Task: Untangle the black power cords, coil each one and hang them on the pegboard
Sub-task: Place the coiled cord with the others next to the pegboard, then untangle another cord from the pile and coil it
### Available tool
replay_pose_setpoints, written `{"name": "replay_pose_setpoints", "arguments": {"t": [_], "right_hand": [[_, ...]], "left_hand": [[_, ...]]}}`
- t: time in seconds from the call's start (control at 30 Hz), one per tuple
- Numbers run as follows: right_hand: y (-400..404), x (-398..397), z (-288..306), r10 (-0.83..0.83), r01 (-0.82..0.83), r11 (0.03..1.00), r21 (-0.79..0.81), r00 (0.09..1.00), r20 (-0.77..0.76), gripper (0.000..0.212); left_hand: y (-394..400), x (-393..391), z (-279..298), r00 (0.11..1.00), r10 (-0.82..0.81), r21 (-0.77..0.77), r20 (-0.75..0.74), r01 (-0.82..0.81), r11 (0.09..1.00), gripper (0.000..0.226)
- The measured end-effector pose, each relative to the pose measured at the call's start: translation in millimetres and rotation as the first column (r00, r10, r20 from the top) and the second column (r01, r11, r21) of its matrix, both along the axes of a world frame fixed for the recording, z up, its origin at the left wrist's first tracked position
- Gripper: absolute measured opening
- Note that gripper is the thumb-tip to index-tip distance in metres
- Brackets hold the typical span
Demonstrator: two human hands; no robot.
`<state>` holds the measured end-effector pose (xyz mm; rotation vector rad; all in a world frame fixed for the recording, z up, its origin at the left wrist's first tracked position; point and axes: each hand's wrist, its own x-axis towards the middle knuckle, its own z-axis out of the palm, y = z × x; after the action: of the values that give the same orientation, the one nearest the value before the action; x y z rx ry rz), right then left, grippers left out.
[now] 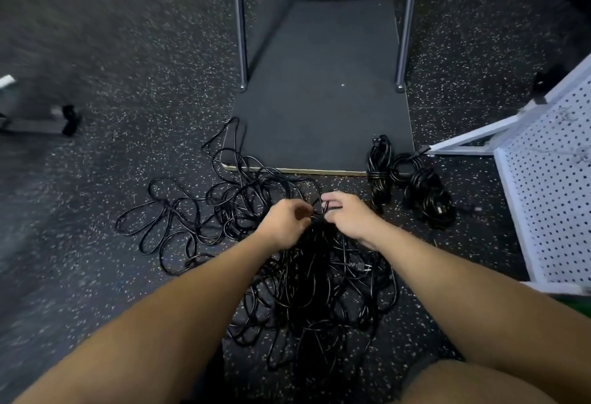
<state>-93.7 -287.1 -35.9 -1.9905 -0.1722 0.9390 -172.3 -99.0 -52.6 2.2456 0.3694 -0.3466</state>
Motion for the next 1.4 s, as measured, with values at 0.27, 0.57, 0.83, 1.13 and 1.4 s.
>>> {"name": "replay_pose_setpoints", "arguments": {"t": [0.27,0.57,0.83,1.13,1.4], "right_hand": [[17.4,-2.7,128.8,0.031,-0.052,0.989,0.138,0.988,0.151,0.024],[22.3,-41.6,282.9,0.146,-0.209,0.974,0.088,0.874,0.463,0.029],[21.2,-69.7,412.1,-0.176,-0.079,0.907,0.413,0.822,0.541,0.027],[37.1,-87.3,483.0,-0.271,-0.123,0.811,0.572,0.787,0.554,0.028],[4.6,-75.8,390.5,-0.164,0.035,0.966,0.255,0.846,0.506,0.038]], "left_hand": [[31.4,8.1,85.8,0.998,0.061,-0.200,0.036,-0.052,0.978,0.050],[42.5,-22.1,232.1,0.972,-0.230,-0.300,0.042,0.232,0.925,0.023],[31.2,-48.7,316.6,0.959,-0.184,-0.192,0.215,0.226,0.955,0.044],[10.4,-69.9,351.5,0.924,-0.176,-0.118,0.338,0.228,0.967,0.022],[13.8,-61.3,364.2,0.932,0.072,-0.330,0.354,0.052,0.943,0.021]]}}
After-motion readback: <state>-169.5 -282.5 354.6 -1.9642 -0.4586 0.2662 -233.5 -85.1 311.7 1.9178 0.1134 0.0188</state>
